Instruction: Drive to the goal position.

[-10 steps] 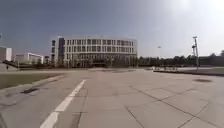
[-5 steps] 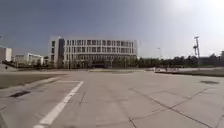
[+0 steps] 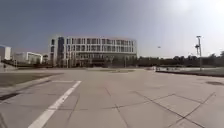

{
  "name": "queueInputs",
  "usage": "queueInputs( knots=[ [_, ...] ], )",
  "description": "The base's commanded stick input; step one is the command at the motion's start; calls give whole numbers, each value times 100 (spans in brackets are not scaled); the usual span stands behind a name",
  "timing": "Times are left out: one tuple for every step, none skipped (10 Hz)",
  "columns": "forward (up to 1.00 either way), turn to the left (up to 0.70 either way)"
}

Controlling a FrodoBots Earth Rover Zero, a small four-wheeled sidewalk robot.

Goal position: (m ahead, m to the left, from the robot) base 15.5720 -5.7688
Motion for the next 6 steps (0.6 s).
queueInputs(
  knots=[
    [70,0],
    [70,0],
    [70,0],
    [70,0],
    [70,0],
    [70,0]
  ],
)
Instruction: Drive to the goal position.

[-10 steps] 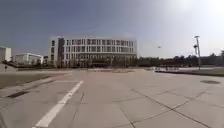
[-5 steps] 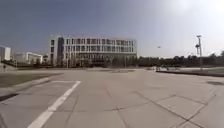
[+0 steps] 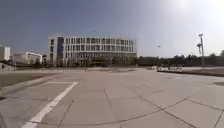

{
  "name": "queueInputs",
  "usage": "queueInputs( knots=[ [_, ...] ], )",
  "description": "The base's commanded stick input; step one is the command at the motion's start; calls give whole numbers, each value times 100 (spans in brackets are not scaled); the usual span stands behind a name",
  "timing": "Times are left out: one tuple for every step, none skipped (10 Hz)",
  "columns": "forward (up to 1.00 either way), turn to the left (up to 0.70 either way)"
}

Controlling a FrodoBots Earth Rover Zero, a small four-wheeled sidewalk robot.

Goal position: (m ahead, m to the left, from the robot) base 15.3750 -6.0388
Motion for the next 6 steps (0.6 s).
queueInputs(
  knots=[
    [70,0],
    [70,0],
    [70,0],
    [70,0],
    [70,0],
    [70,0]
  ],
)
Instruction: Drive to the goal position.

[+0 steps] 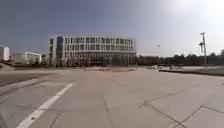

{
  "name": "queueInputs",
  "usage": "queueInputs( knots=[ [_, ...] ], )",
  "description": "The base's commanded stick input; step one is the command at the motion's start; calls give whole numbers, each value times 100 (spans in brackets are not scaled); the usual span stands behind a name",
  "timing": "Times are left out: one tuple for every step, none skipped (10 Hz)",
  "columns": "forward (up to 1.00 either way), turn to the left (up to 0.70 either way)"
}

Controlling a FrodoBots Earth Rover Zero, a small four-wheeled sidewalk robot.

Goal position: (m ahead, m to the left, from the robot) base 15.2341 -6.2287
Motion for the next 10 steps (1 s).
queueInputs(
  knots=[
    [70,0],
    [70,0],
    [70,0],
    [70,0],
    [70,0],
    [70,0],
    [70,0],
    [70,0],
    [70,0],
    [70,0]
  ],
)
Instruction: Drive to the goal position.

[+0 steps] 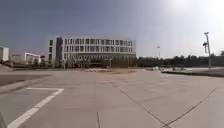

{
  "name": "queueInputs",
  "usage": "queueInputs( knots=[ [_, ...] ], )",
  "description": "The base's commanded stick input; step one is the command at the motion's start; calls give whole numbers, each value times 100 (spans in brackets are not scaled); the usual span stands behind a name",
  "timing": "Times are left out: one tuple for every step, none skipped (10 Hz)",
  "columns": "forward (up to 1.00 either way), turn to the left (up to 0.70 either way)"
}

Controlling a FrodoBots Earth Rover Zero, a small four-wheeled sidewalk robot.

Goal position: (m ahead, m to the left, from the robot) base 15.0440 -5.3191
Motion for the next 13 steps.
queueInputs(
  knots=[
    [70,0],
    [70,0],
    [70,0],
    [70,0],
    [70,0],
    [70,0],
    [70,0],
    [70,0],
    [70,0],
    [70,0],
    [70,0],
    [70,0],
    [70,0]
  ],
)
